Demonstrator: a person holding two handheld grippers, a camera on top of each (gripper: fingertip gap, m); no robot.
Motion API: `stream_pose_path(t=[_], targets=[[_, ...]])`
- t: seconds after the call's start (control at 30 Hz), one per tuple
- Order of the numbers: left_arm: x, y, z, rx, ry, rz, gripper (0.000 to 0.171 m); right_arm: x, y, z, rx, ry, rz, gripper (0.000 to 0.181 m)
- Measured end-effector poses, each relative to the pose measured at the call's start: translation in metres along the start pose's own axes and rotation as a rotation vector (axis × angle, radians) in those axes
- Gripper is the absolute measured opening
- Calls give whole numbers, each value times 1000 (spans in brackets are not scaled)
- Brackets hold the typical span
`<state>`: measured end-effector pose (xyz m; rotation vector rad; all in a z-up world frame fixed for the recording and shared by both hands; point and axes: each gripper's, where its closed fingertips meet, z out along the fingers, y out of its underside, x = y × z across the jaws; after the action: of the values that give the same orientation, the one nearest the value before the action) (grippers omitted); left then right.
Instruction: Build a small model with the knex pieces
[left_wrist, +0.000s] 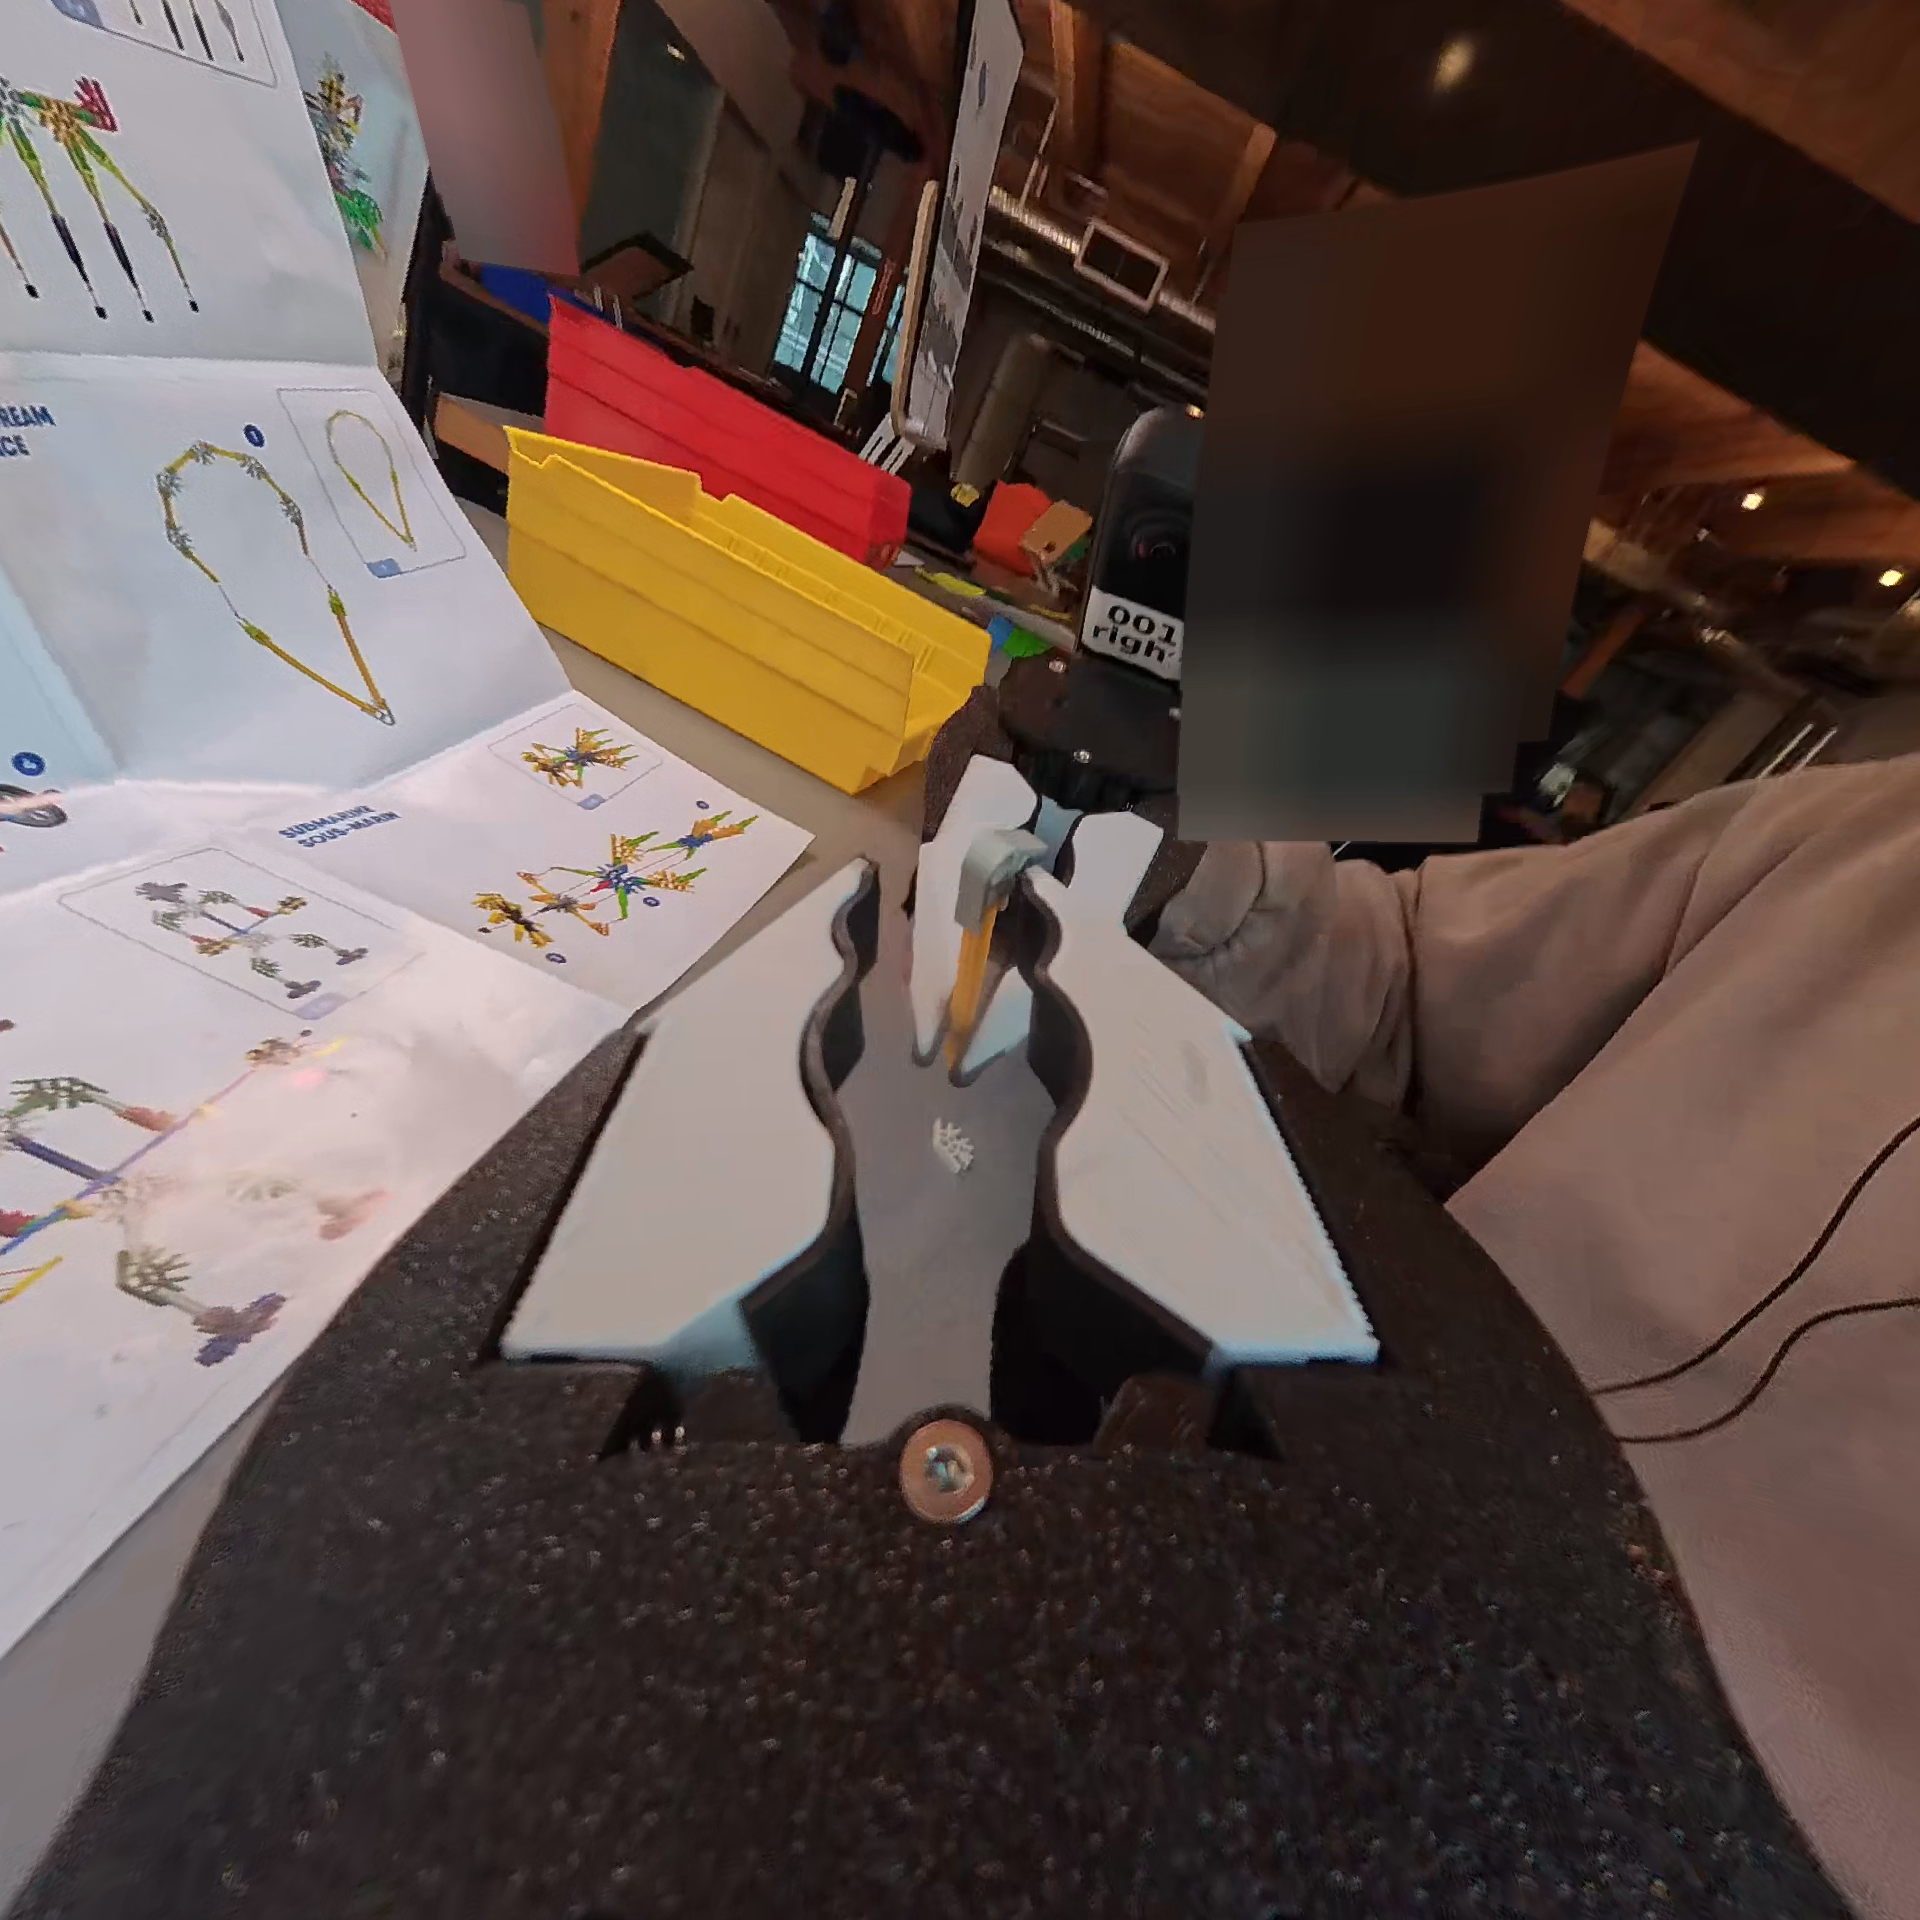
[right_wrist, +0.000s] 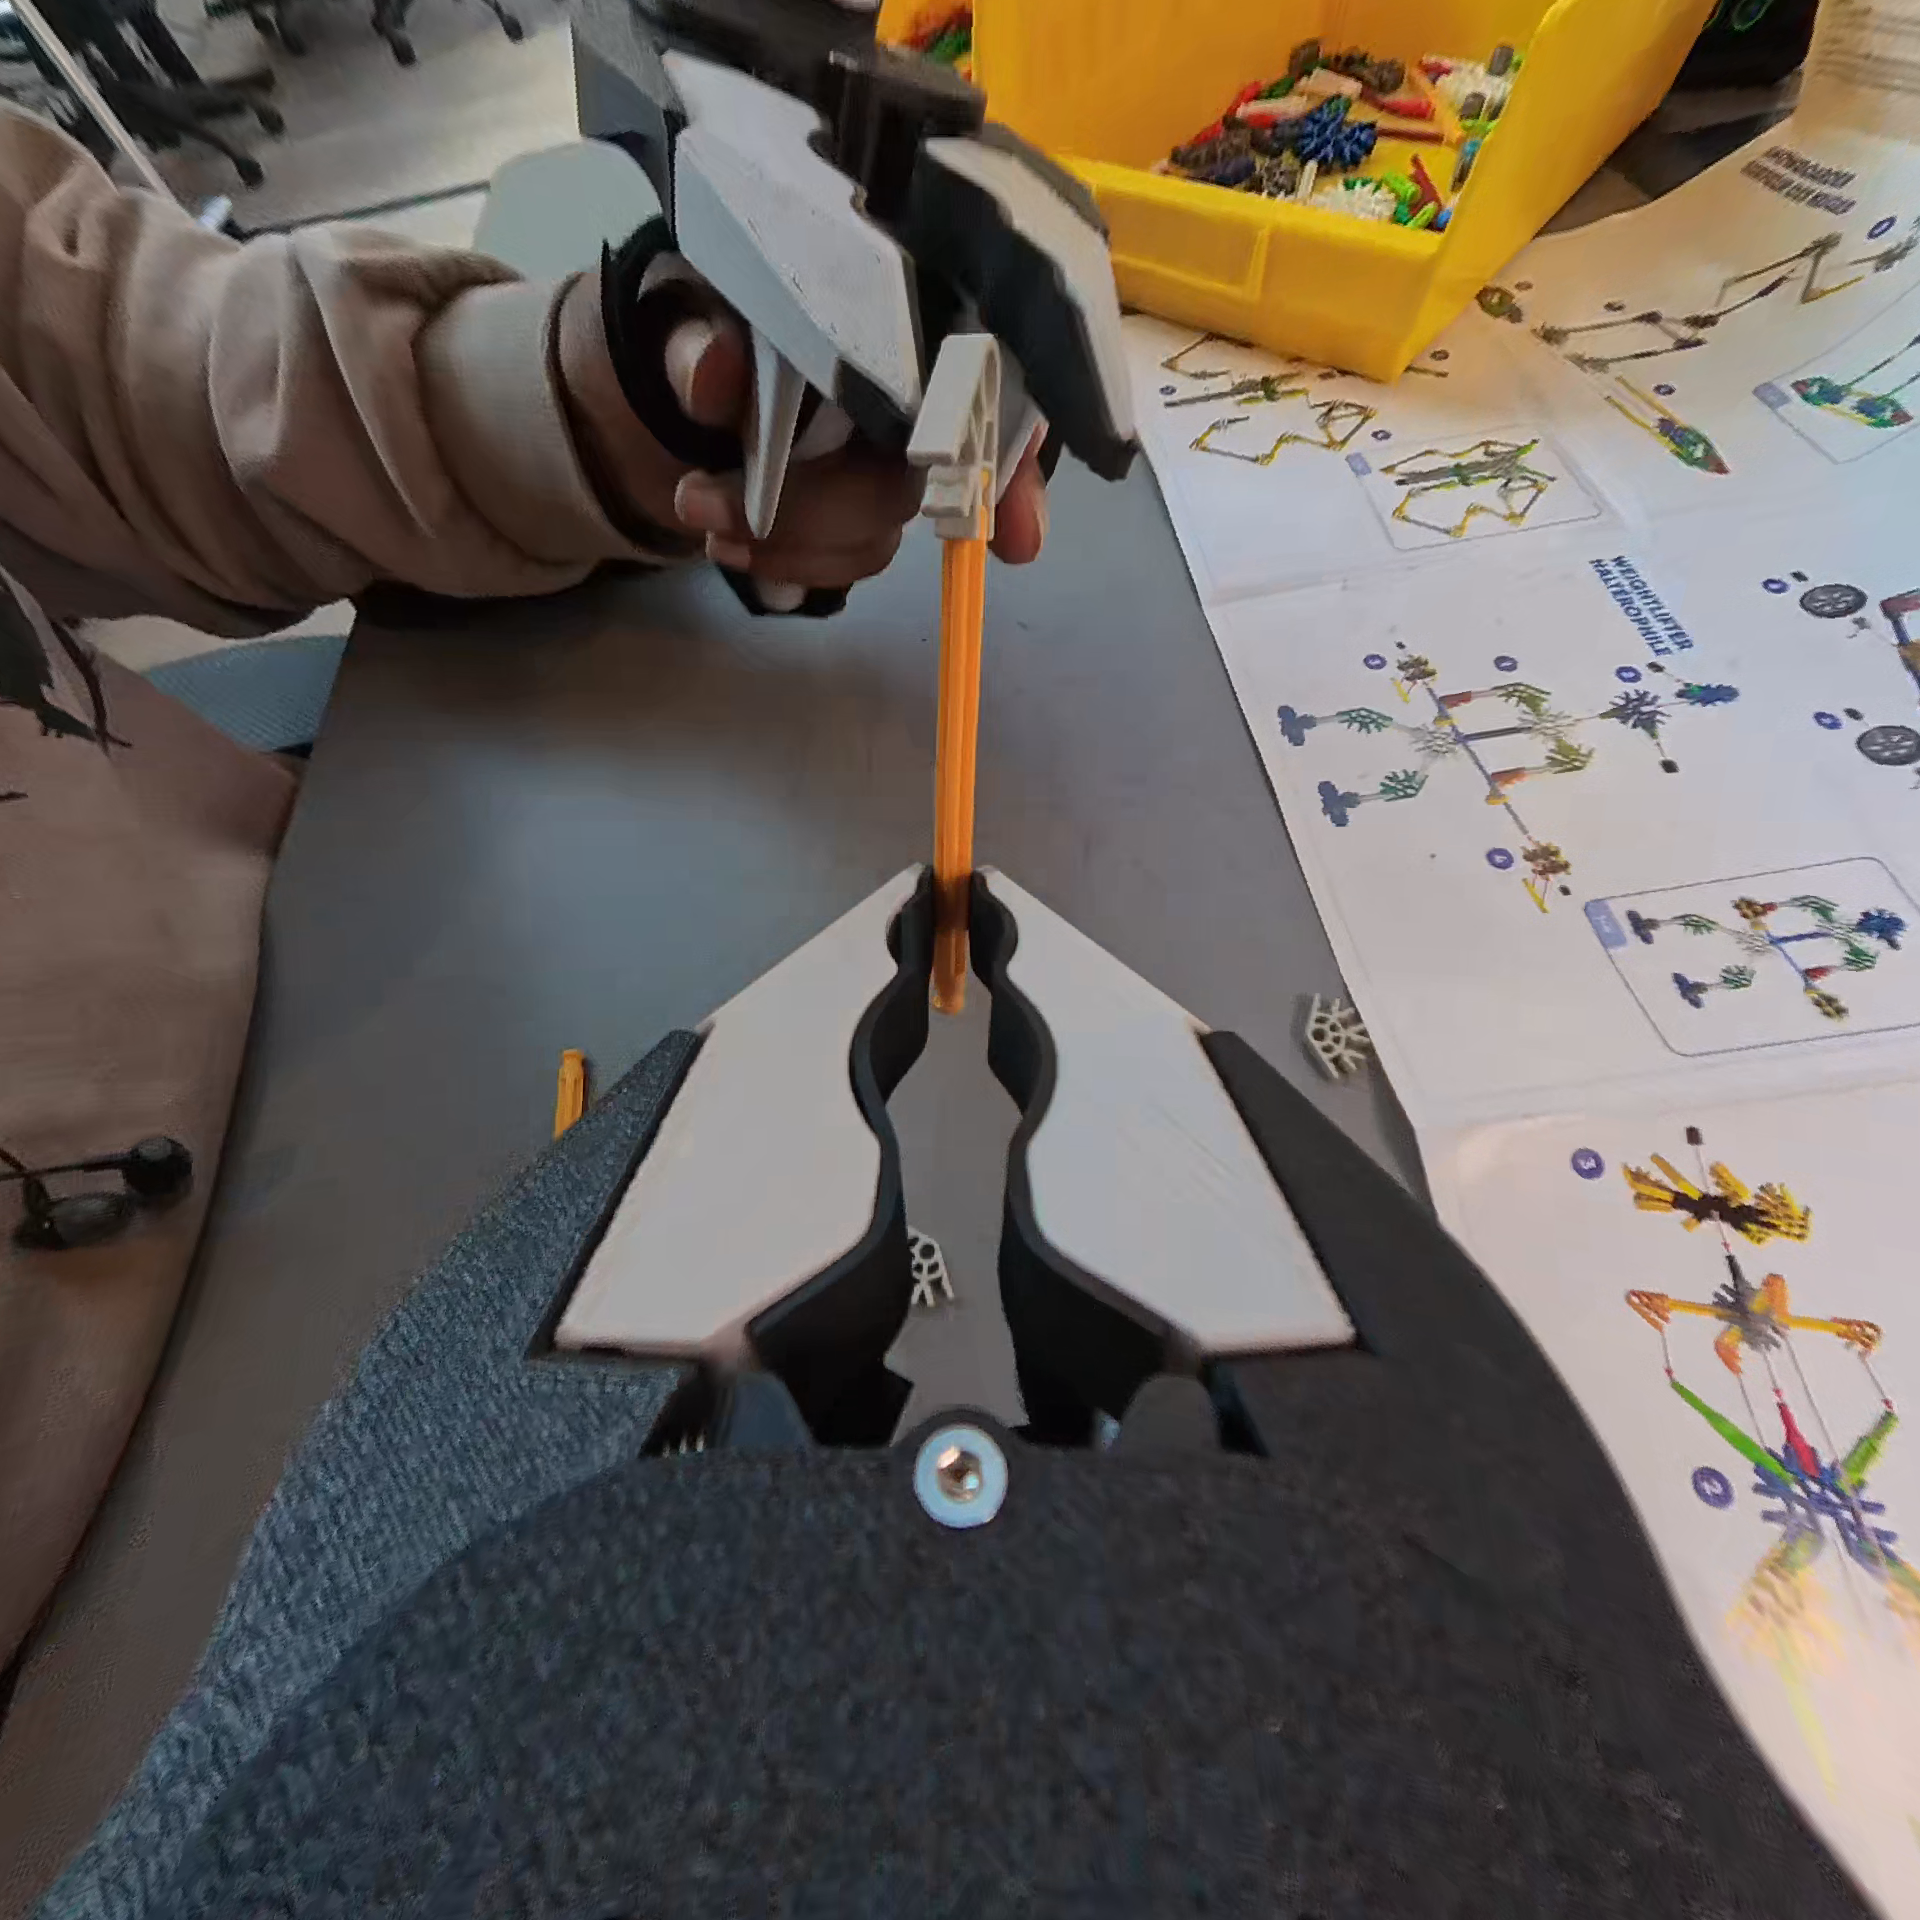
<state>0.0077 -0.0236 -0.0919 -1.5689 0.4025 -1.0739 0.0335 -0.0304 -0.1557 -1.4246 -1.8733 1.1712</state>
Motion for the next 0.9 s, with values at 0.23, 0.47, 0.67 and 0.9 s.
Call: stream_pose_path(t=[0.23, 0.47, 0.67, 0.9], targets=[[14, 27, 1, -234, 23, 229, 9, -17, 16, -1, -92, -107, 9, 4], [29, 36, 1, -261, 158, 172, 14, -33, 27, -3, -120, -258, 66, 4], [26, 36, 1, -254, 154, 150, 6, -37, 23, -2, -55, -314, 63, 5], [10, 10, -7, -65, 74, 51, 6, -25, -9, -4, 171, -290, 113, 5]])
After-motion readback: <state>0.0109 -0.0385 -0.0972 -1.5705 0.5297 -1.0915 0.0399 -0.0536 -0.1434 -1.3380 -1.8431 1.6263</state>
